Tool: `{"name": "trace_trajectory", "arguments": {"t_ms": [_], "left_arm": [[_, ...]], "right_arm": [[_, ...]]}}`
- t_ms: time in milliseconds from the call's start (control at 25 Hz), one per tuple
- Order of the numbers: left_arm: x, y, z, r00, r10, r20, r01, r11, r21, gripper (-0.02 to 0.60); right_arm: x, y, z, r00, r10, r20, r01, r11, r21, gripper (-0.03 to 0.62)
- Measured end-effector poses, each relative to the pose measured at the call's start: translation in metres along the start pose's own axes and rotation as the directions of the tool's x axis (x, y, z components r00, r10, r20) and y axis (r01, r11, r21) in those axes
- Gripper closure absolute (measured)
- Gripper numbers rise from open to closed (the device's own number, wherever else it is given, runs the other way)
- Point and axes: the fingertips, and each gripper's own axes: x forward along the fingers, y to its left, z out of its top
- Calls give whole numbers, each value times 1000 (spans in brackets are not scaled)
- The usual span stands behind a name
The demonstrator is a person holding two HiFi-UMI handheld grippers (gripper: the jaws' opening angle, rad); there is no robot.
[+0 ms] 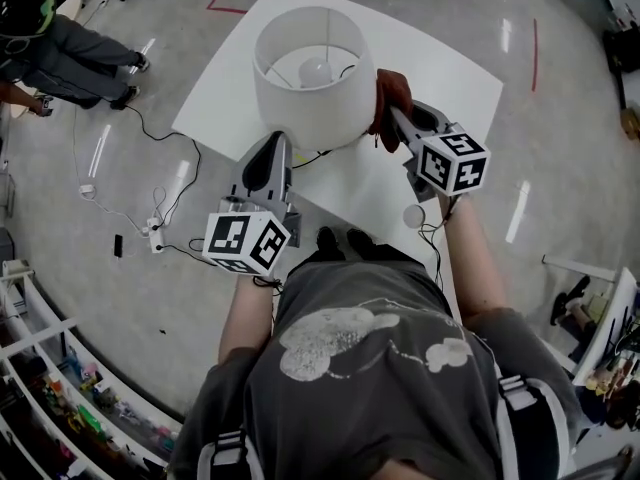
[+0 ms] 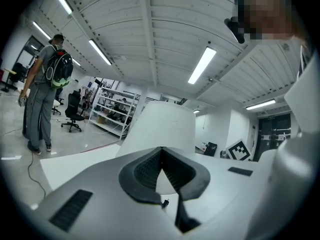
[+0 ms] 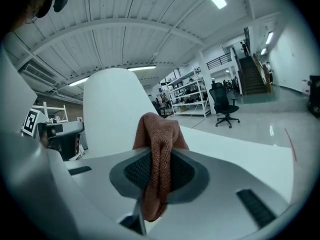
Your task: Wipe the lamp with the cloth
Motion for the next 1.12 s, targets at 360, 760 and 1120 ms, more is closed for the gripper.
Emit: {"name": "trace_trajectory", "arguments": {"t_ms": [360, 760, 1120], "left_arm": [[7, -20, -1, 998, 54, 25, -54, 998, 12, 574], [13, -37, 22, 987, 133, 88, -139, 989, 56, 574], [16, -34, 20, 973, 207, 104, -213, 975, 57, 575]], "right_arm": [[-5, -7, 70, 985, 135, 103, -125, 987, -97, 536], [16, 21, 140, 938, 317, 143, -277, 929, -245, 536], [50, 28, 135, 917, 394, 61, -358, 880, -312, 536]]}}
